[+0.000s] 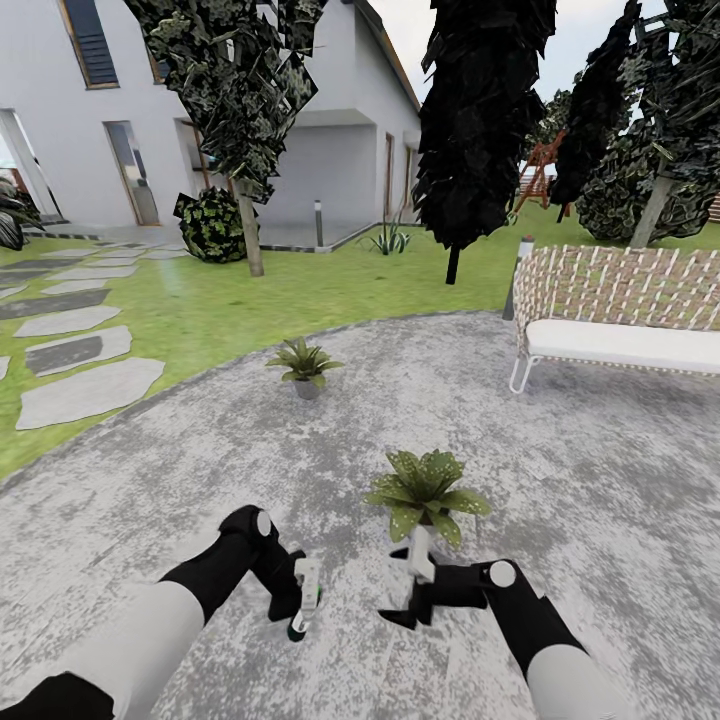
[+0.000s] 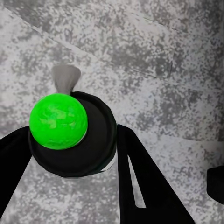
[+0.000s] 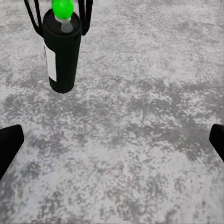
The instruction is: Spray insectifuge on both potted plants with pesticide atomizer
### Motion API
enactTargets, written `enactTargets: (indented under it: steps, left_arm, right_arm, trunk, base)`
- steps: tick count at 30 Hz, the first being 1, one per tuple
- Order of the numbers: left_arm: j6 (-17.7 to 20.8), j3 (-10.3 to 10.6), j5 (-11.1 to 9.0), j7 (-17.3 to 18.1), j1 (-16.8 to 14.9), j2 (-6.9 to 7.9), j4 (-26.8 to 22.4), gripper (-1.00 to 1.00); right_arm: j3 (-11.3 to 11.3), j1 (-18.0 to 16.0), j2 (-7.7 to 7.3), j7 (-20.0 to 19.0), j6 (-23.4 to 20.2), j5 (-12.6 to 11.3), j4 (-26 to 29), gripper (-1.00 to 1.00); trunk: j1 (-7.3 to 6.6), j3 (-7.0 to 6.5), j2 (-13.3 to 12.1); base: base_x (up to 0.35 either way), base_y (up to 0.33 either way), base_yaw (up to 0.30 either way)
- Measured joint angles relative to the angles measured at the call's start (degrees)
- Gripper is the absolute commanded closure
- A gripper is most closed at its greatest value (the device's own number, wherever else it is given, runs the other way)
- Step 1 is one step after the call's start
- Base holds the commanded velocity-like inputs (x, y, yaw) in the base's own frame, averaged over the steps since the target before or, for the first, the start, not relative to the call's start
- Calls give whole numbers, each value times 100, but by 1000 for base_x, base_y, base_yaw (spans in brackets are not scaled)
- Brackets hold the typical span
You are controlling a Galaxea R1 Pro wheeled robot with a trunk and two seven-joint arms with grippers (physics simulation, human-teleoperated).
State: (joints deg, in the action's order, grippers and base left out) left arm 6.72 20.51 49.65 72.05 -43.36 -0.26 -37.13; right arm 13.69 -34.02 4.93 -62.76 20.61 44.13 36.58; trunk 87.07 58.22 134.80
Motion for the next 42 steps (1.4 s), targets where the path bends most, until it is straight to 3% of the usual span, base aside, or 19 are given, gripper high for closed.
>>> enactTargets:
  steps: [4, 5, 10, 17, 22, 34, 38, 42]
  left_arm:
    - [8, 5, 8, -21, 16, -110, 2, 100]
    - [10, 7, 10, -33, 18, -142, 3, 100]
    - [53, 17, 17, -264, 24, -230, 10, 100]
    - [66, 22, 20, -296, 28, -288, -3, 100]
    - [75, 34, 29, -305, 23, -443, -13, 100]
    - [93, 43, 112, -330, 23, -667, -23, 100]
    - [93, 38, 111, -621, 22, -706, -22, 100]
    - [93, 35, 109, -685, 23, -712, -22, 100]
  right_arm:
    - [0, -54, 40, -45, 0, -6, -5, -100]
    - [0, -61, 64, -49, 0, -5, -6, 100]
    - [1, -76, 160, -57, 5, -4, 1, 100]
    - [0, -176, 237, -184, 4, -5, -6, 100]
    - [0, -221, 286, -198, 5, -5, -8, 100]
    - [0, -227, 305, -199, 5, -4, -8, 100]
    - [0, -226, 305, -199, 5, -5, -8, 100]
    - [0, -225, 305, -199, 5, -5, -8, 100]
  trunk:
    - [0, 0, 0]
    - [0, 0, 0]
    - [0, 0, 0]
    - [0, 0, 0]
    - [0, 0, 0]
    - [0, 0, 0]
    - [0, 0, 0]
    - [0, 0, 0]
  base:
    - [0, 0, 0]
    - [0, 0, 0]
    - [0, 0, 0]
    - [0, 0, 0]
    - [0, 0, 0]
    - [0, 0, 0]
    - [0, 0, 0]
    - [0, 0, 0]
